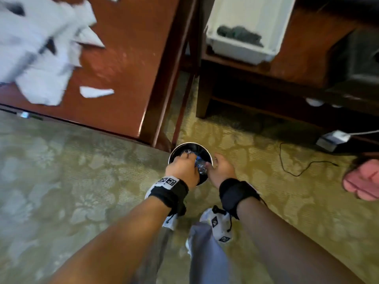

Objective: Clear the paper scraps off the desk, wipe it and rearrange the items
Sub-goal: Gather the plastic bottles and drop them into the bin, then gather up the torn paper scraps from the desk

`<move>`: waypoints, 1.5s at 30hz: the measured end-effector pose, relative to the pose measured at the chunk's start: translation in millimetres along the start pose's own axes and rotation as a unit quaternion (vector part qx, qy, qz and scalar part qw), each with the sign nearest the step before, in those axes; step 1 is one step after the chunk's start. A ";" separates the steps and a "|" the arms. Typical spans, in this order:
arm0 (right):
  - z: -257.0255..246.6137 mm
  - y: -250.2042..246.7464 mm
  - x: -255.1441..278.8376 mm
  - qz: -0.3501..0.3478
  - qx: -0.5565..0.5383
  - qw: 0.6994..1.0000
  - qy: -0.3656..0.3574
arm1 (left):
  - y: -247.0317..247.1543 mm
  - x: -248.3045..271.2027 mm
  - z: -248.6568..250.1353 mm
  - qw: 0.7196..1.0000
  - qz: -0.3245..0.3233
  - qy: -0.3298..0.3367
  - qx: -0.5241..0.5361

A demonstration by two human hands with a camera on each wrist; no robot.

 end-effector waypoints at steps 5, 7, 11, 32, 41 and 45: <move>-93.5 -89.0 98.6 0.004 0.080 0.994 -0.073 | -95.3 93.1 9.8 0.999 0.036 0.026 -0.025; -133.2 -116.5 131.6 0.001 0.112 0.987 -0.117 | -134.4 125.4 6.6 0.997 0.069 0.032 -0.023; -203.5 -143.7 183.1 -0.004 0.128 0.977 -0.169 | -203.7 170.5 -4.7 0.991 0.126 0.036 -0.011; -425.1 33.7 272.4 0.024 0.153 0.958 -0.243 | -375.0 237.4 -242.9 0.976 0.209 0.055 -0.030; -464.0 77.1 183.6 -0.016 0.162 0.969 -0.188 | -380.6 173.2 -333.8 0.992 0.125 -0.002 -0.002; -466.0 81.8 133.1 -0.012 0.194 0.969 -0.155 | -379.2 139.3 -348.2 0.996 0.087 -0.007 -0.018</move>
Point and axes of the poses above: each hand's wrist, its own x-axis away from the middle knuckle, its own y-axis out of the palm, z = x × y, the point moved 4 cm from there along -x, towards the middle knuckle, and after that the axes turned 8 degrees about -x, right-handed, at the moved point
